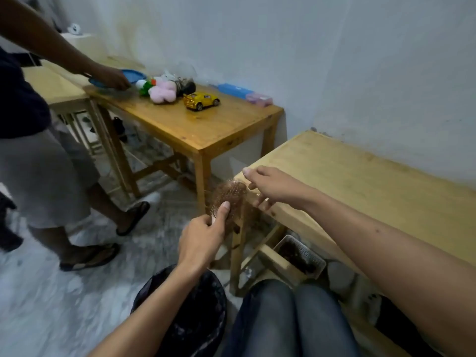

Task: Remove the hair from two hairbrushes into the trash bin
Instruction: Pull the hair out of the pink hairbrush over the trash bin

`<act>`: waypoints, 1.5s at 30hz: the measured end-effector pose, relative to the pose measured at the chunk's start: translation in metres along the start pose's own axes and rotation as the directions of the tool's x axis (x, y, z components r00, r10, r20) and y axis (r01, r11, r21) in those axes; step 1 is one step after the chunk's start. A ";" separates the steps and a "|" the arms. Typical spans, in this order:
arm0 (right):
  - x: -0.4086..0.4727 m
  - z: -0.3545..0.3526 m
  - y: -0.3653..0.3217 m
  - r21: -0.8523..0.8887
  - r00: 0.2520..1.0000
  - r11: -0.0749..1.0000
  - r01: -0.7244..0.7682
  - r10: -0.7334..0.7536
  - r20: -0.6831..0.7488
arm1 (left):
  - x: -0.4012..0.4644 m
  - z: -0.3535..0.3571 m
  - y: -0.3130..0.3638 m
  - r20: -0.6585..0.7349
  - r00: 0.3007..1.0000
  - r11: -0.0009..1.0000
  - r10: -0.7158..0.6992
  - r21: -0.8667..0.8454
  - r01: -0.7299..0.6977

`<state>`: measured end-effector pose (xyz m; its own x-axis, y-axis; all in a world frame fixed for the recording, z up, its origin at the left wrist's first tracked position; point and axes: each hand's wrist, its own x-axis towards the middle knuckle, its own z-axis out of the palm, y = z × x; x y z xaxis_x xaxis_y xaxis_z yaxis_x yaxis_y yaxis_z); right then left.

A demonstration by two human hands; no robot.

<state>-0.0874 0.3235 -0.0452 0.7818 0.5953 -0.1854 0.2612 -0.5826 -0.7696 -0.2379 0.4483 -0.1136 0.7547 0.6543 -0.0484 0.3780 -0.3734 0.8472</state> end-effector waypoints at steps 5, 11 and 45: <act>0.011 0.052 -0.006 0.017 0.986 0.999 -0.029 0.026 0.163 | 0.000 -0.023 -0.036 -0.094 0.991 0.995 -0.095 0.014 0.097; 0.018 0.088 0.003 -0.007 0.916 1.000 0.017 -0.012 0.401 | -0.003 -0.038 -0.071 -0.159 0.968 0.980 -0.196 -0.050 0.191; 0.066 0.235 0.027 -0.404 0.784 0.864 0.300 0.018 0.620 | -0.116 -0.071 -0.180 -0.410 0.786 0.885 -0.463 -0.176 0.430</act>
<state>-0.1625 0.4772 -0.2215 0.2668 0.7995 -0.5382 0.6887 -0.5488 -0.4738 -0.4317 0.4869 -0.2228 0.1982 0.9565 -0.2140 0.5651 0.0668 0.8223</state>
